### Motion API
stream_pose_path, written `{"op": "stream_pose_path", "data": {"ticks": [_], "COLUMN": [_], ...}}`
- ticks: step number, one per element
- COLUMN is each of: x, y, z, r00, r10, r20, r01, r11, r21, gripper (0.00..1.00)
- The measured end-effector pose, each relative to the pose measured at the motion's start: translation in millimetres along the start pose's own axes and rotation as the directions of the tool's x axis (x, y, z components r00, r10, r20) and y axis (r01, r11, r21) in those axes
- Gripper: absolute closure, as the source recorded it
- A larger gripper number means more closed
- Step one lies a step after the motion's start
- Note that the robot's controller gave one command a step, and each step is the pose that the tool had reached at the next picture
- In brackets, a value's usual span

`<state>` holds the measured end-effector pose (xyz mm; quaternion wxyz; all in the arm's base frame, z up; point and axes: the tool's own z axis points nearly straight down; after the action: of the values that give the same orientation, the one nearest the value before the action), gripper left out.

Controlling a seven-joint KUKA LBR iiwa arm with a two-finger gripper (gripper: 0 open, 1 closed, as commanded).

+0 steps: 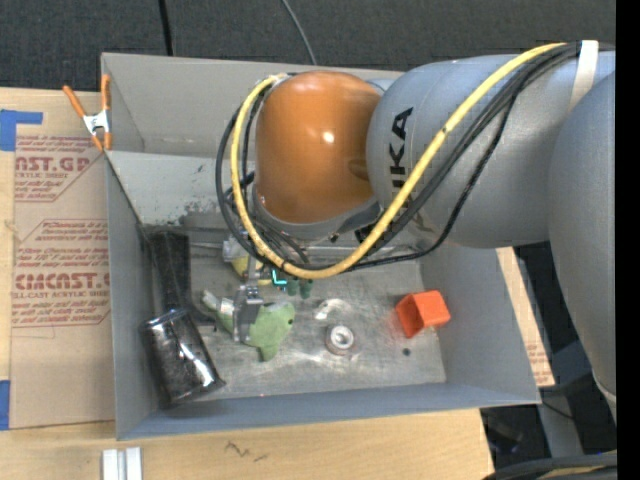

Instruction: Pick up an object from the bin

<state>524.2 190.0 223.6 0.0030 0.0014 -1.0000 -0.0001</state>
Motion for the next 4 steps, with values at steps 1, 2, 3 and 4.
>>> {"op": "stream_pose_path", "data": {"ticks": [1, 2, 3, 4], "x": [-2.0, -2.1, -32.9, -27.3], "y": [-1, -1, 4, 21], "z": [-3, -3, 36, 56], "r00": [1.0, 1.0, 0.997, 0.993], "r10": [0.003, 0.003, 0.072, 0.116], "r20": [0.007, 0.007, 0.015, 0.004], "r01": [-0.003, -0.002, -0.072, -0.116], "r11": [1.0, 1.0, 0.997, 0.993], "r21": [-0.001, -0.001, -0.005, 0.001], "gripper": [1.0, 1.0, 1.0, 1.0]}}
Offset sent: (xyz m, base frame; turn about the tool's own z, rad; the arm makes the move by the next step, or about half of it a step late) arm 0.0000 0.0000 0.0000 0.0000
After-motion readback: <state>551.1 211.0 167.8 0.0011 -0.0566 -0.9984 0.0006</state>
